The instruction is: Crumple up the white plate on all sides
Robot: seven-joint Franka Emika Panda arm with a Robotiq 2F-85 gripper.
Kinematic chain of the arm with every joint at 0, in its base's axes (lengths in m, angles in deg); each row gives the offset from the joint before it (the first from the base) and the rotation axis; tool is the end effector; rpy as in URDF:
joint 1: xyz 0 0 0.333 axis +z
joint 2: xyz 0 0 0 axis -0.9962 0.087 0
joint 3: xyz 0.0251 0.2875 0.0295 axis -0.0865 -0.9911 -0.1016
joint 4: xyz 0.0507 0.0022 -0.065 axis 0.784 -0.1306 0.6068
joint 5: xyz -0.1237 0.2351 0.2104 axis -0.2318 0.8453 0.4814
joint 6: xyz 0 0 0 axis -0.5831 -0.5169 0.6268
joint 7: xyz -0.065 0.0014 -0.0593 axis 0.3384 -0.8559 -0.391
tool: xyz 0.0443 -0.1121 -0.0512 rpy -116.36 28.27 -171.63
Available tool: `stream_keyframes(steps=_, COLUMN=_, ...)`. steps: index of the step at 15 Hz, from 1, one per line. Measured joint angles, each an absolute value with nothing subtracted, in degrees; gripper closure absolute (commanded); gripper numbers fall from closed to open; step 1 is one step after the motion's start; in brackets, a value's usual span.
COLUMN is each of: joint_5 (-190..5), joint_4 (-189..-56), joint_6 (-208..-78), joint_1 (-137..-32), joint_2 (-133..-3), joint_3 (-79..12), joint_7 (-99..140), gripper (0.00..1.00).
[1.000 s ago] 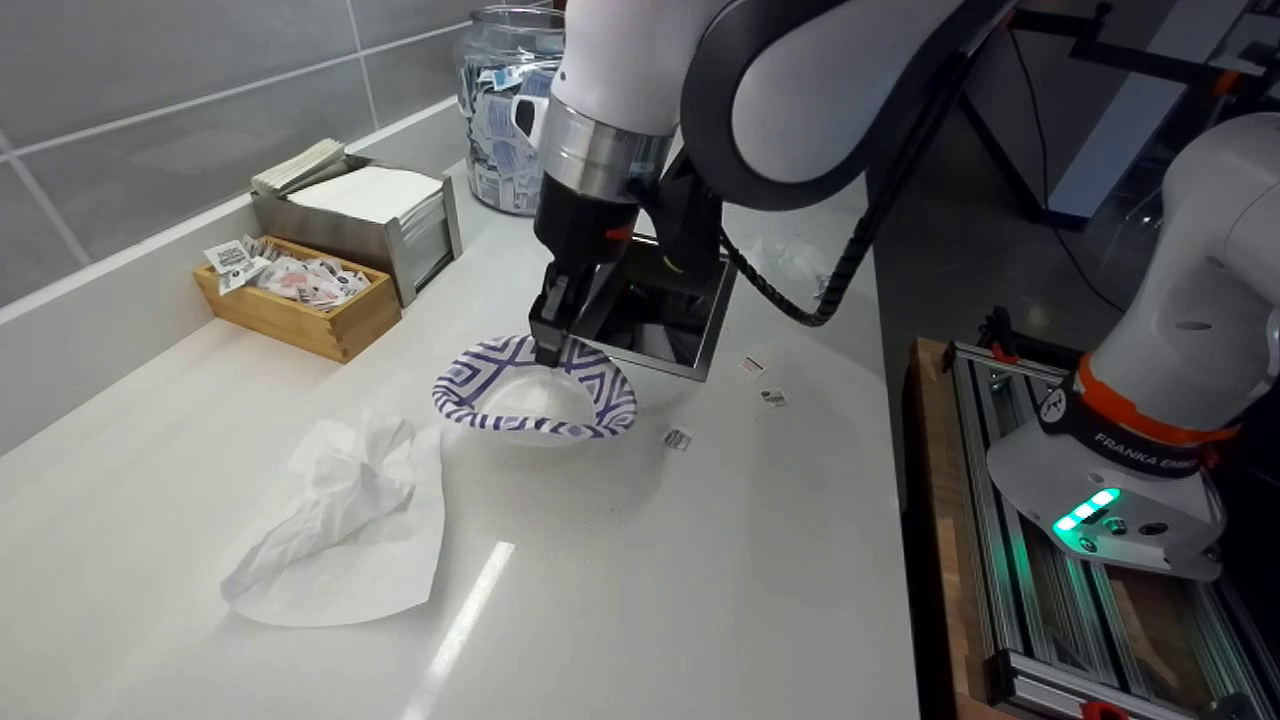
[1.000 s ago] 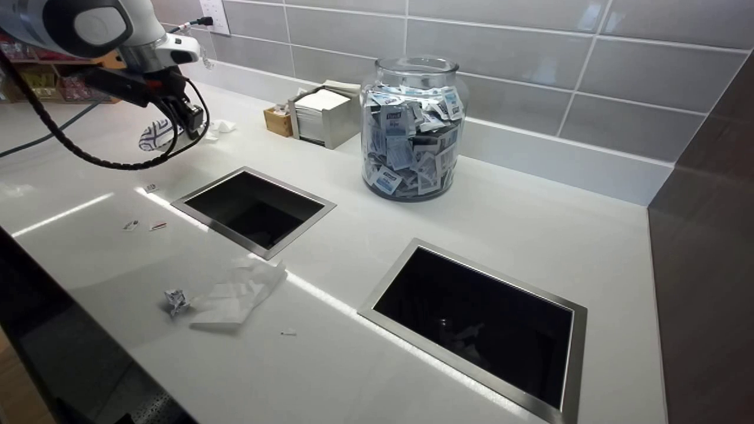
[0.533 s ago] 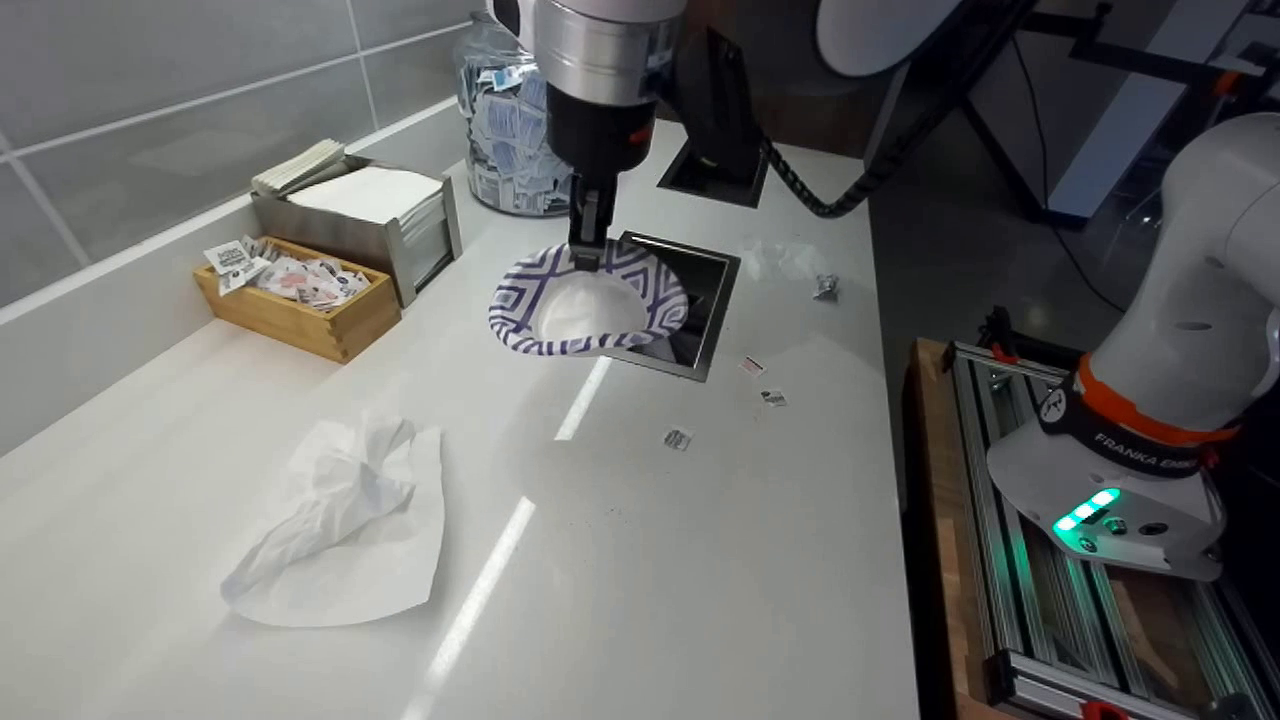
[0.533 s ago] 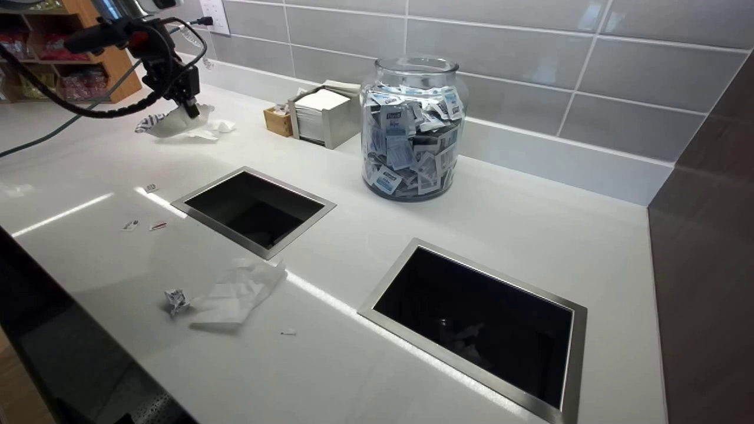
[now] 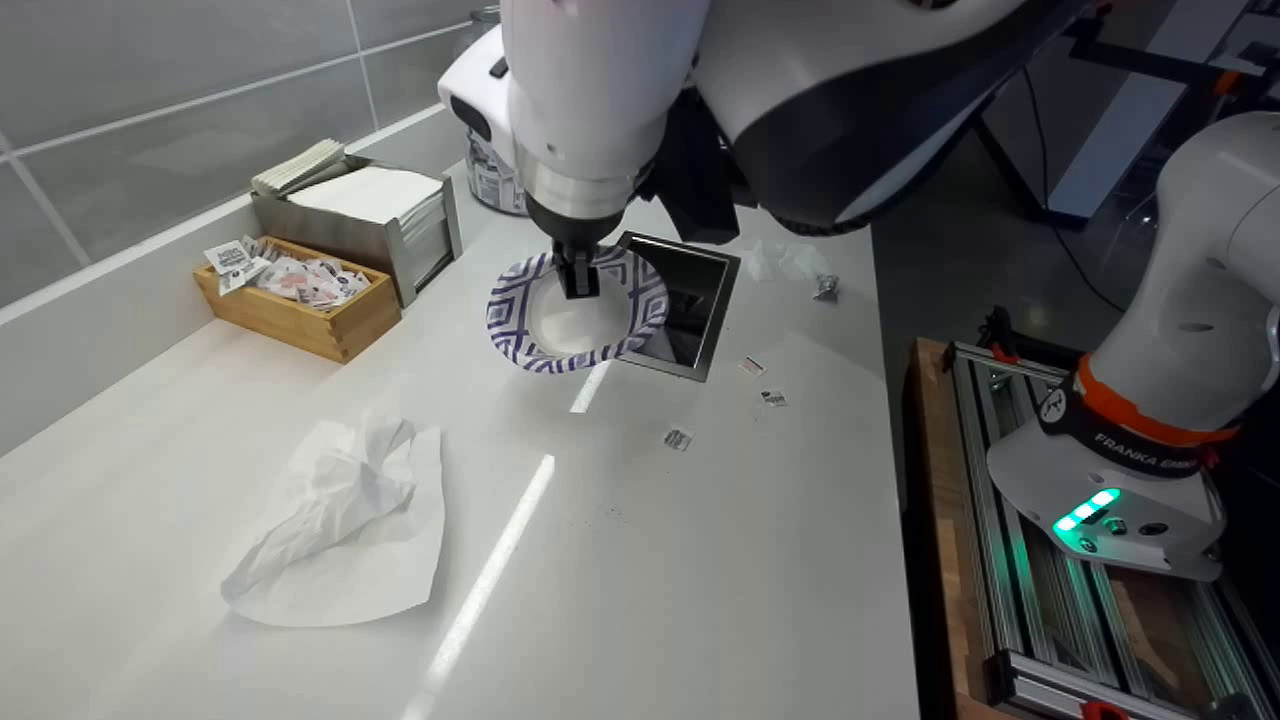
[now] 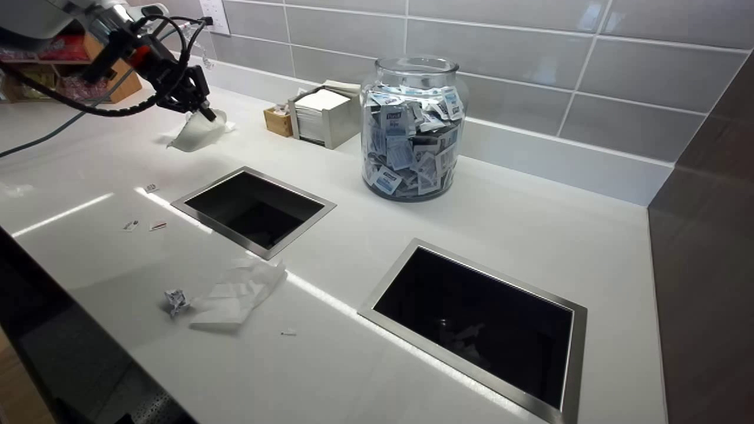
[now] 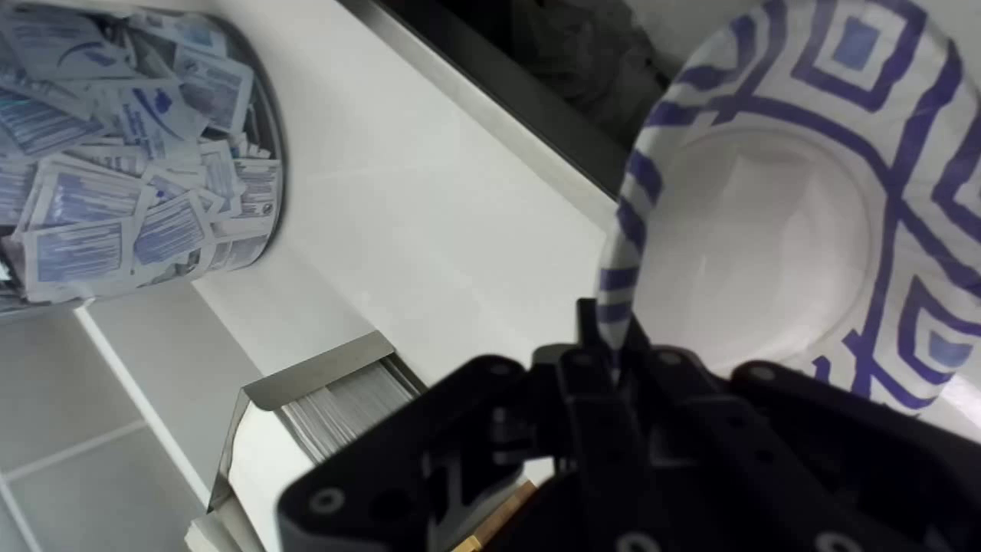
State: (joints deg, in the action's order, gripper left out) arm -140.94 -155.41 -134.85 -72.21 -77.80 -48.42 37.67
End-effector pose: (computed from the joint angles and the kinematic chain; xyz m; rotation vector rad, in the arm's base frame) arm 0.4776 0.1639 0.3309 2.3666 0.7666 0.2431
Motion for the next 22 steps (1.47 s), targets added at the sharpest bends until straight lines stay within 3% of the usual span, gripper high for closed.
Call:
stream_keyframes(steps=12, joint_5=-153.75, joint_4=-155.06, joint_6=-131.44, joint_1=-70.38, joint_2=-74.07, joint_3=-48.5, joint_7=42.99, gripper=0.99)
stream_keyframes(steps=22, joint_5=-169.8, joint_4=-155.07, joint_6=-127.7, joint_1=-66.47, joint_2=-66.28, joint_3=-49.59, joint_7=61.02, gripper=0.99)
